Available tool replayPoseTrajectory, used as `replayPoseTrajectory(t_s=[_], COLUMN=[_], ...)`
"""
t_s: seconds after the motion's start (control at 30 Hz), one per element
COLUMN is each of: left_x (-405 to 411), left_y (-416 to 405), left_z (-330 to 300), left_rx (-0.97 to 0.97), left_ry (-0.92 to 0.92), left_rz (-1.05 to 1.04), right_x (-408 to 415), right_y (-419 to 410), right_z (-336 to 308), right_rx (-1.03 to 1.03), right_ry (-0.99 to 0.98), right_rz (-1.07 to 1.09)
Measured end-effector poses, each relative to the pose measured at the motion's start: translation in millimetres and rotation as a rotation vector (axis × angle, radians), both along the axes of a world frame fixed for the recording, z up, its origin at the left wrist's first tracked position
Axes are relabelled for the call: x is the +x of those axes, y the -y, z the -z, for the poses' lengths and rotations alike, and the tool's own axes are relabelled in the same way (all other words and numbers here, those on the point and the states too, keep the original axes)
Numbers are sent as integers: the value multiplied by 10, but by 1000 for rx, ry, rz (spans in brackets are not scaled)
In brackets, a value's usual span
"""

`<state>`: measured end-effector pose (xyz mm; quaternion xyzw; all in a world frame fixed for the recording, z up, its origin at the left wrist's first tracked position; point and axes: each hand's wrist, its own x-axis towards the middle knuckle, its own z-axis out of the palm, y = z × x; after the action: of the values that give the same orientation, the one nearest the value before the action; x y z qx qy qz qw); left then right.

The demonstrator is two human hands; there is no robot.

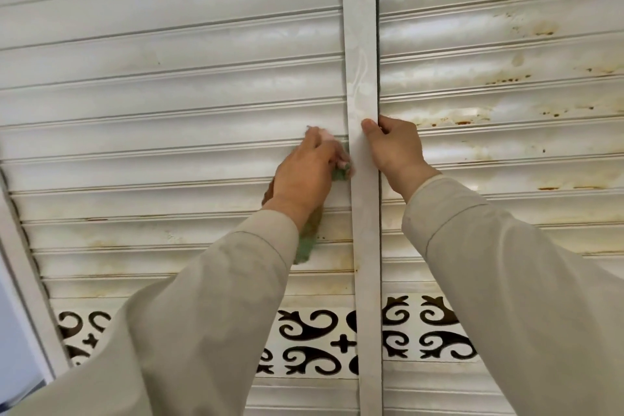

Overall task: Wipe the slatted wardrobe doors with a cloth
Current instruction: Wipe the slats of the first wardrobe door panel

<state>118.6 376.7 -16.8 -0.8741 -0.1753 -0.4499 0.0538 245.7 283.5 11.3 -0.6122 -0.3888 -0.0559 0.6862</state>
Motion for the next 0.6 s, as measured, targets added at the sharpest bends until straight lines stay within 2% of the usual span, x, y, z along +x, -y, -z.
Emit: replayPoseTrajectory(t_s=[0.17,0.27,0.37,0.5,0.6], left_x=[10,19,35,118,161], left_y=[-33,-17,-10,-25,-43], left_z=[82,83,32,2,40], left_rx=[-28,26,114,262,265], left_ry=[-82,-162,-133,5,11], left_rz=[33,-26,-80,-55,-4], right_x=[64,82,94,127,137], right_y=[-35,-55,-72,-82,-92], right_z=[6,16,33,38,35], right_rx=[-5,4,13,30,26], right_ry=[-7,-14,-2,-17,-15], right_rz=[-11,-25,-18,-34,-29])
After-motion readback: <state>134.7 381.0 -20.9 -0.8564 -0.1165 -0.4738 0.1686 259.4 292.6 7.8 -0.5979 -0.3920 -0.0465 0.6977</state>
